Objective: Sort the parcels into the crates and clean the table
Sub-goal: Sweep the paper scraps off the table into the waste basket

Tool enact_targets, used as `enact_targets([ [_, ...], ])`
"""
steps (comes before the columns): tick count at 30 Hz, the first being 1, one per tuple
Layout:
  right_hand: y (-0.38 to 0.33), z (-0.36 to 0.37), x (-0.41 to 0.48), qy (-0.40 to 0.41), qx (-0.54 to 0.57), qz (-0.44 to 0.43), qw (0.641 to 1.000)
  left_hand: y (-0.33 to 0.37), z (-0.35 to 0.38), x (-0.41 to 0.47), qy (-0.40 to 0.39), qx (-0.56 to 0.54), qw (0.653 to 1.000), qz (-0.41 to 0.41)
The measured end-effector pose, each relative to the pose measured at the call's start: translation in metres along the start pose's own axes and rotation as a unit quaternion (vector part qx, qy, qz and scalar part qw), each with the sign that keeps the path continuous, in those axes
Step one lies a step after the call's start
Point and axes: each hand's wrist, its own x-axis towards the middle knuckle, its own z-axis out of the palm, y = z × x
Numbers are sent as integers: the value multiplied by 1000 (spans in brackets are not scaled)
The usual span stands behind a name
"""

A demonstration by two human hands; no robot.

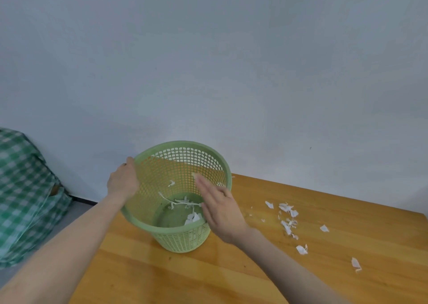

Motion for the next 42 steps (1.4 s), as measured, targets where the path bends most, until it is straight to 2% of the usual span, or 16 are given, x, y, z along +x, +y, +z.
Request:
enact_targets([
  [6,9,4,-2,-53,-35,-9,998,0,0,3,0,3,1000,2],
  [11,16,5,-15,-33,-11,12,999,-2,4,2,-4,5,1000,2],
  [14,38,14,-46,-14,-31,79,996,-2,4,3,-3,2,1000,5],
  [16,63,23,-78,-30,-57,168,984,-2,3,4,-2,4,1000,4],
  [18,93,30,-116,-81,-81,297,948,-2,3,4,0,5,1000,4],
  [20,115,30,-156,-149,-100,429,885,-2,4,4,1,4,1000,4],
  [22,127,24,-183,-198,-102,524,822,-2,4,3,0,3,1000,4],
  [24,133,17,-198,-240,-75,571,782,-1,4,4,-3,3,1000,3],
  [27,147,13,-208,-310,-61,571,758,-2,3,5,-2,7,1000,2],
  [30,152,10,-209,-334,-57,567,751,-2,4,5,-3,2,1000,4],
  [36,142,8,-192,-288,-56,594,749,-2,3,3,0,6,1000,5],
  [38,140,4,-182,-229,-49,589,773,-1,3,3,-2,6,1000,4],
  [42,120,-9,-122,-63,12,483,873,-1,4,5,-3,11,1000,4],
])
